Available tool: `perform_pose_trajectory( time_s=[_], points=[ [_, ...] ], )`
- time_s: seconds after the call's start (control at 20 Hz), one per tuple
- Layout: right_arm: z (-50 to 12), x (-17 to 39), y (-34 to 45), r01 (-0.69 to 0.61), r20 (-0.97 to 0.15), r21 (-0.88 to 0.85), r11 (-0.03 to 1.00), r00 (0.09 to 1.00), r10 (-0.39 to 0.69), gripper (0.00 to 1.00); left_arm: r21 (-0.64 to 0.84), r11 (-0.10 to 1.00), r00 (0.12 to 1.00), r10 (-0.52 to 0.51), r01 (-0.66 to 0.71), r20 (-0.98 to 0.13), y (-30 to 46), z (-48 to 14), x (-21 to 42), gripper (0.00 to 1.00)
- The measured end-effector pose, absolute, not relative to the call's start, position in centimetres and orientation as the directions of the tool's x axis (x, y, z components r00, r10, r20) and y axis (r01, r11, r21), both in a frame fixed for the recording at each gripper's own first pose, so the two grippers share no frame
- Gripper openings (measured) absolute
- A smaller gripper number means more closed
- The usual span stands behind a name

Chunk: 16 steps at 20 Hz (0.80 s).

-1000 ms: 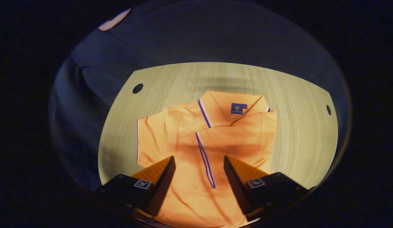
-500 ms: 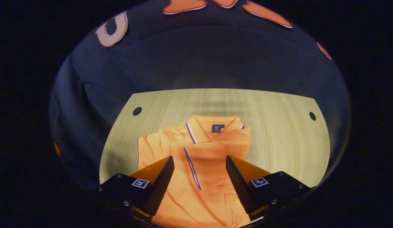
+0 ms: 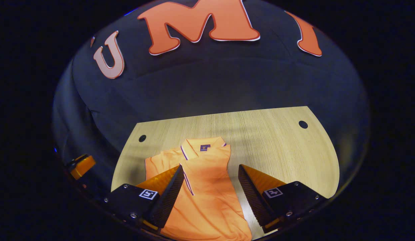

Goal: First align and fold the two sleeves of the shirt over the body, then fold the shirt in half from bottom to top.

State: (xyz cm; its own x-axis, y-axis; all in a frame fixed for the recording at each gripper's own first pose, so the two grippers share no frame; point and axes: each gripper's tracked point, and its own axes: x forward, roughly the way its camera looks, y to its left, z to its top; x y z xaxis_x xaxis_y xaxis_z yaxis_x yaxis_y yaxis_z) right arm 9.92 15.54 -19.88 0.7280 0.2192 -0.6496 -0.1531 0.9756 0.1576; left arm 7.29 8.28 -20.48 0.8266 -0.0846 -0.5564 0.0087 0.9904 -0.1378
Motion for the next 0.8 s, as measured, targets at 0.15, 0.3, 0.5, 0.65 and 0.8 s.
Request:
perform_pose_trajectory(
  time_s=[0.15,0.3,0.5,0.65,0.8],
  points=[
    [-18.6,8.4,13.2,-0.143,-0.618,0.166,0.976,0.756,0.216,0.99,-0.164,0.986,0.767,-0.081,-0.031,-0.636,8.0,-24.3,9.5,0.99],
    [-18.6,7.1,11.9,-0.164,-0.619,0.18,0.97,0.748,0.241,0.99,-0.148,0.987,0.662,-0.068,-0.066,-0.747,8.7,-29.2,10.8,0.98],
    [-18.9,6.5,10.0,-0.176,-0.626,0.212,0.961,0.731,0.272,0.99,-0.165,0.972,0.486,-0.065,-0.165,-0.872,8.6,-35.6,10.8,0.98],
    [-19.9,6.3,8.1,-0.158,-0.641,0.235,0.959,0.716,0.275,0.99,-0.128,0.975,0.418,-0.043,-0.179,-0.908,9.0,-38.5,11.7,0.98],
    [-21.0,6.3,6.7,-0.136,-0.66,0.259,0.956,0.698,0.278,0.99,-0.074,0.982,0.366,-0.005,-0.176,-0.931,9.6,-40.7,12.2,0.98]
  ],
)
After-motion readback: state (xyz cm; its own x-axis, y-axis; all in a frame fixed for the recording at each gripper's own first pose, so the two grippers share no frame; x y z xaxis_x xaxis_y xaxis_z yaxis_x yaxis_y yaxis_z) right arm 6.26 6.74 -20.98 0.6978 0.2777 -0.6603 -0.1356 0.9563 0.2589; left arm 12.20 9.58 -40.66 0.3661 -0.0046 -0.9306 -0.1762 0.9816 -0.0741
